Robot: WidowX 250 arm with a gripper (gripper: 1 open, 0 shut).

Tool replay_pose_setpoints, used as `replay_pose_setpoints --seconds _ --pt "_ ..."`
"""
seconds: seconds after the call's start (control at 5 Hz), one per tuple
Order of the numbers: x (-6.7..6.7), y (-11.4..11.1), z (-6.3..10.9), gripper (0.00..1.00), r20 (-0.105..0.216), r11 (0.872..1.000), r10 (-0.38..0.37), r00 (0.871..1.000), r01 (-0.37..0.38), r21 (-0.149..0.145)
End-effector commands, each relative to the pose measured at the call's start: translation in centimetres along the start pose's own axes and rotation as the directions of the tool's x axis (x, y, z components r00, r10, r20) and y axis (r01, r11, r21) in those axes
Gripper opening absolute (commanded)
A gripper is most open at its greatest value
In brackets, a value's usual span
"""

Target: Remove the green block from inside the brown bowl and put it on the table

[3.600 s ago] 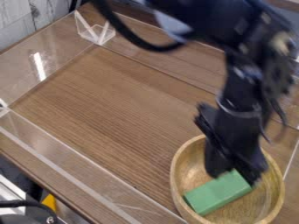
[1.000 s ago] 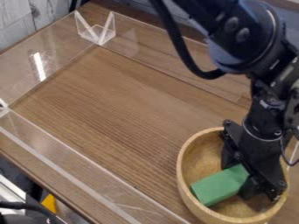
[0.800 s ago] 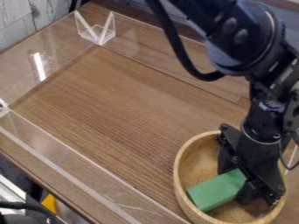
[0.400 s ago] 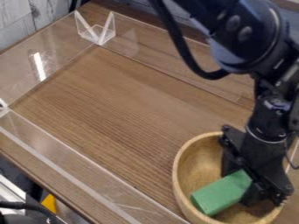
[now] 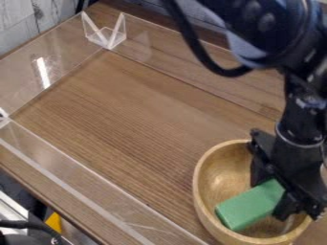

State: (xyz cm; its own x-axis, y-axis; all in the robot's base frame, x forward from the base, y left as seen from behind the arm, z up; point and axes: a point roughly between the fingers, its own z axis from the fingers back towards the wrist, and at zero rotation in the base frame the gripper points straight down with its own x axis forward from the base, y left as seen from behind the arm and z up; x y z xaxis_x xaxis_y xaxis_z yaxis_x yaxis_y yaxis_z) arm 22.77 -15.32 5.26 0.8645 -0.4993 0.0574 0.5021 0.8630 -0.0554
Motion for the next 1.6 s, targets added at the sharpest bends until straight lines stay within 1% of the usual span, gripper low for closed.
replay_pose_setpoints --seconds 0.0,0.2,0.4,0.6,0.8,1.2,1.4 --pt "-0.4 0.5 3.2 0.0 0.07 1.0 0.026 0.997 -0.026 -0.005" --pt "-0.4 1.6 4.7 0.0 0.094 1.0 0.011 0.996 -0.011 -0.008" --pt "-0.6 3.0 5.3 0.0 0.103 1.0 -0.002 0.995 0.003 -0.007" --pt "-1.7 2.7 5.2 0.0 0.107 1.0 0.011 0.994 -0.01 -0.004" --pt "-2.2 1.8 5.0 0.0 0.109 1.0 0.017 0.994 -0.016 -0.005" --pt "-0.6 2.5 3.4 0.0 0.103 0.996 -0.081 0.991 0.083 -0.014" --pt "-0.3 2.5 3.1 0.0 0.108 1.0 0.017 0.994 -0.016 -0.011"
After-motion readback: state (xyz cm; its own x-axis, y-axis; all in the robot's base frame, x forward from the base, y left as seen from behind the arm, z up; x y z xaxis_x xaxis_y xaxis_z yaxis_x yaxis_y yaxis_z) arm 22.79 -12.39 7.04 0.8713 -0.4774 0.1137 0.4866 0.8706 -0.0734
